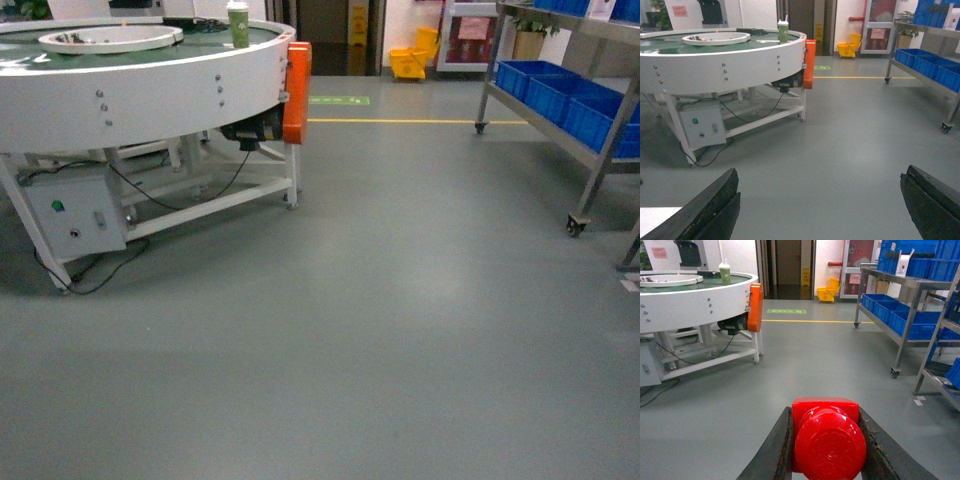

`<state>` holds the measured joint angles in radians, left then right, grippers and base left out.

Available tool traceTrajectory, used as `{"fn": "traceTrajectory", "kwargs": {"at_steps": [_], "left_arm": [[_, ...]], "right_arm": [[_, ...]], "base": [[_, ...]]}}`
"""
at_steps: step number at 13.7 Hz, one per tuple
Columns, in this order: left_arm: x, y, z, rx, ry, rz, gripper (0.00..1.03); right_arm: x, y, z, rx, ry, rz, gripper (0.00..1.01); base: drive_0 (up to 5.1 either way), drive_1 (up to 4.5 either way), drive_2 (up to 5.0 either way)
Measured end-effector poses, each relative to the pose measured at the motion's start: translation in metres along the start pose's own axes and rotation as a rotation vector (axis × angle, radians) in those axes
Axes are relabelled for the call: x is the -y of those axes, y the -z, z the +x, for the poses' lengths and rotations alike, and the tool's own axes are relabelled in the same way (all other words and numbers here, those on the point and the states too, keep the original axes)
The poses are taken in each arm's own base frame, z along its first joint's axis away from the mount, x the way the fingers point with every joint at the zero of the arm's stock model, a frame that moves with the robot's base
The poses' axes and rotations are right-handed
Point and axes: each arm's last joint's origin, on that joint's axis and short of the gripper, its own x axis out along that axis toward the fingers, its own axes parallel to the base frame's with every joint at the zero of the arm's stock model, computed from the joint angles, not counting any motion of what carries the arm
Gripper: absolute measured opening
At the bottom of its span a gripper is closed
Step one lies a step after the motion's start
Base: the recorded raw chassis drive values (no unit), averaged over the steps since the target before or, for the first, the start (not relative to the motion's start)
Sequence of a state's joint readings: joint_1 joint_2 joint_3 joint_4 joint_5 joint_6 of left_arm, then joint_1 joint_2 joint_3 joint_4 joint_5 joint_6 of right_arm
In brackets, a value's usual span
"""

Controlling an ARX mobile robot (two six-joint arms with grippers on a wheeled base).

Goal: Pick red block from blue box to shelf

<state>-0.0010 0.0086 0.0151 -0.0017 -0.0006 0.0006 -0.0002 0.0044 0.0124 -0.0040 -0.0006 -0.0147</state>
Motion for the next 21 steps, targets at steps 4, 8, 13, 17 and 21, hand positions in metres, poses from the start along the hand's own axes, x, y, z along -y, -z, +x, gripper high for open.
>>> {"fn": "traceTrajectory", "kwargs": {"at_steps": [4,8,13,17,21], "left_arm": [[0.0,0.0,0.0,0.0,0.0,0.0,0.98],[0.0,0.0002,0.0,-0.002,0.0,0.0,0.98],[0.0,0.0001,0.0,-0.002,0.0,0.0,0.98],[0.0,0.0003,0.0,-0.003,0.0,0.0,0.98],[0.0,0.0005,0.0,-0.005,0.0,0.0,0.98]], "right_arm": [[0.0,-0.0001,0.0,0.001,0.0,0.0,0.28],[0.0,0.0,0.0,0.0,0.0,0.0,0.28],[0.0,0.0002,0.0,-0.002,0.0,0.0,0.28],[0.0,0.0003,0.0,-0.003,0.0,0.0,0.28],[0.0,0.0003,0.0,-0.003,0.0,0.0,0.28]], "base": [[-1.5,-1.52,-1.5],[-1.5,-1.52,-1.5],[-1.5,-1.52,-1.5],[-1.5,-1.52,-1.5],[-0.4,2.67,-3.5]]}}
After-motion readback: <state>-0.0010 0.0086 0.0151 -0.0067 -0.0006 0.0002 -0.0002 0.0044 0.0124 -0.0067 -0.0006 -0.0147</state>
